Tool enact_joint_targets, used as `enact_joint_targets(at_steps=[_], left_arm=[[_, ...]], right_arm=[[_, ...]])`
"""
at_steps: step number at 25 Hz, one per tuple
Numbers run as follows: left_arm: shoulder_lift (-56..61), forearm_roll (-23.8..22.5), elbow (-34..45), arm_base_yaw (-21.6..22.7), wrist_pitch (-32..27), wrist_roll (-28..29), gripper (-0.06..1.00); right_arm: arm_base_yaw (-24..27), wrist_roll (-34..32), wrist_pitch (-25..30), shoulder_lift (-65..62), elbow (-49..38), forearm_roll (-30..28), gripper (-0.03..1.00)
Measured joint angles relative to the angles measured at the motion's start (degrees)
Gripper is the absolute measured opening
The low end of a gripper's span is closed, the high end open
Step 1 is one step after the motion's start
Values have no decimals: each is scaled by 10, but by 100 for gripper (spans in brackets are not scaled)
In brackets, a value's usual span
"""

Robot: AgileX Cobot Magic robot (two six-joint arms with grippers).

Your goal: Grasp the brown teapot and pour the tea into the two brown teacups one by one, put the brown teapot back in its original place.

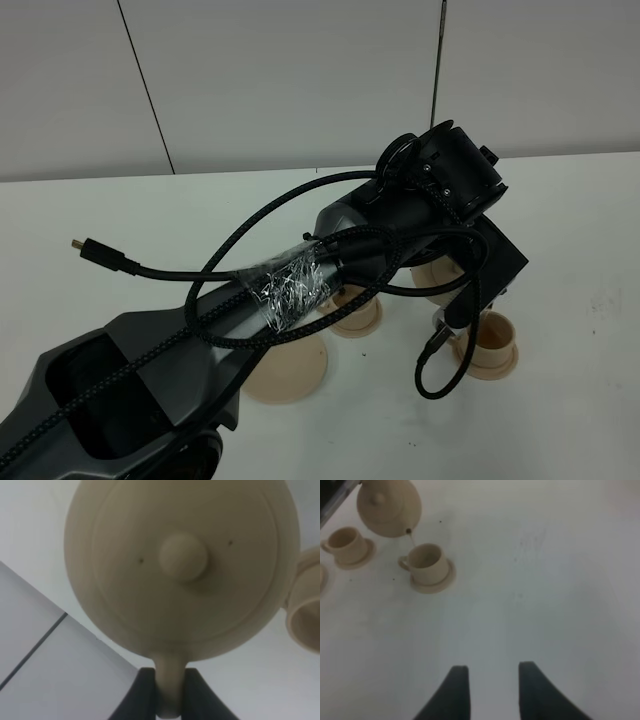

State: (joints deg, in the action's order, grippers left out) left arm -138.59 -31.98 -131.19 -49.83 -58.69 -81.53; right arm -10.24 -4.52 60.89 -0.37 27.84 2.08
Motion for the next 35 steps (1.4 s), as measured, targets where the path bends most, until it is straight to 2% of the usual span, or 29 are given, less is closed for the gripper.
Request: enact_joint_targets(at_steps=[12,35], left_arm=[[0,-15,0,0,-6,-6,17],[-29,-12,0,-6,9,-23,17]], right_arm=[[0,0,0,0,0,0,24],[0,0,0,0,0,0,24]])
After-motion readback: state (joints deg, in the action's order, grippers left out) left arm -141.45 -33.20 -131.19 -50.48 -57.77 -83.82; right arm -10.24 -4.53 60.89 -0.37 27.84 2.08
